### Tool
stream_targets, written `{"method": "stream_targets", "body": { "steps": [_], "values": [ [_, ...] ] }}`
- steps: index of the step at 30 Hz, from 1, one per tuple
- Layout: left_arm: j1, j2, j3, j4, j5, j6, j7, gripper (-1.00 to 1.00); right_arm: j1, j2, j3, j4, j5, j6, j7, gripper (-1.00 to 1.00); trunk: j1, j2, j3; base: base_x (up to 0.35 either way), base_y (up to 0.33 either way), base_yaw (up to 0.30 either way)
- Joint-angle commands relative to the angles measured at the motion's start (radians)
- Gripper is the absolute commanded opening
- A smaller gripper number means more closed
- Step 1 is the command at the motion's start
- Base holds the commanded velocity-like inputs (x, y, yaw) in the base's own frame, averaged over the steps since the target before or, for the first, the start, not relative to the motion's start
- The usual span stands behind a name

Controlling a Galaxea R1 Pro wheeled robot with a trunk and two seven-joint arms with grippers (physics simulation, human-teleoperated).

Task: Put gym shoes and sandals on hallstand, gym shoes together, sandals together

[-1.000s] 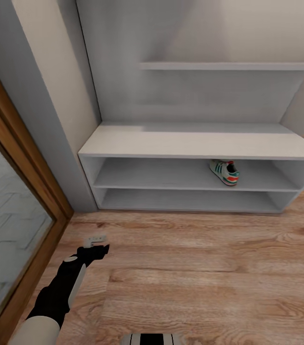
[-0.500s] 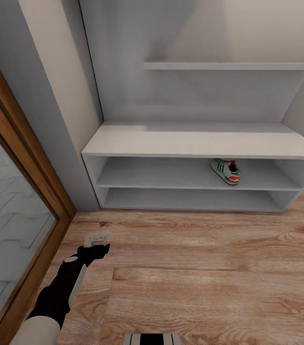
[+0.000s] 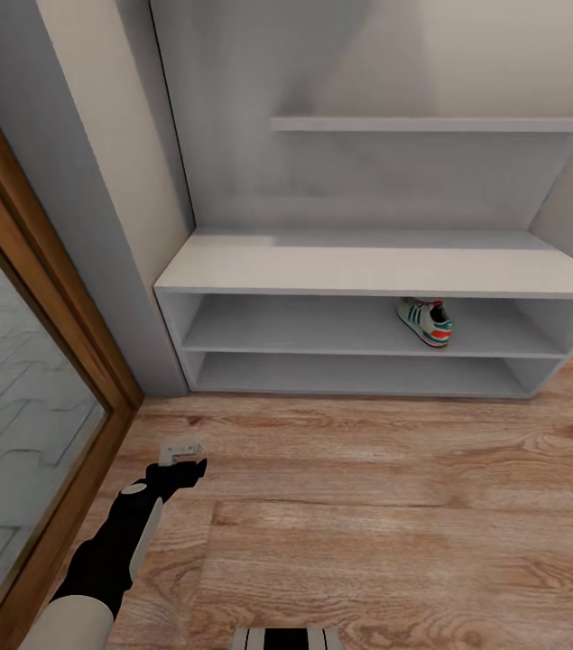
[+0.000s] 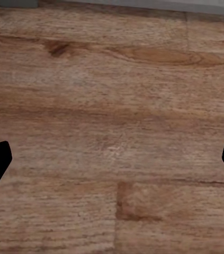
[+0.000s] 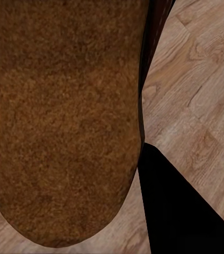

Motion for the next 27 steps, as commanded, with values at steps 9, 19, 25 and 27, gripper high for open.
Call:
{"method": "stream_targets", "body": {
  "steps": [9,19,25,27],
  "values": [
    [0.001,0.142,0.087,0.061,0.005,-0.248,-0.819,1.0,-0.001,0.106,0.006,0.007,-0.001,0.002,0.001,-1.0,0.0,0.0,-0.001,0.0,0.0,0.0],
    [0.004,0.156,0.295,0.067,0.0,-0.326,-1.011,1.0,-0.001,0.301,0.424,0.02,-0.011,0.002,0.002,-1.0,0.0,0.0,-0.001,0.0,0.0,0.0],
    [0.004,0.153,0.3,0.067,-0.003,-0.329,-1.015,1.0,-0.004,0.468,0.547,0.019,-0.006,0.016,-0.001,-1.0,0.0,0.0,-0.001,0.0,0.0,0.0],
    [0.004,0.153,0.3,0.067,-0.003,-0.328,-1.015,1.0,-0.007,0.524,0.554,0.019,-0.002,0.04,-0.002,-1.0,0.0,0.0,-0.001,0.0,0.0,0.0]
  ]
}}
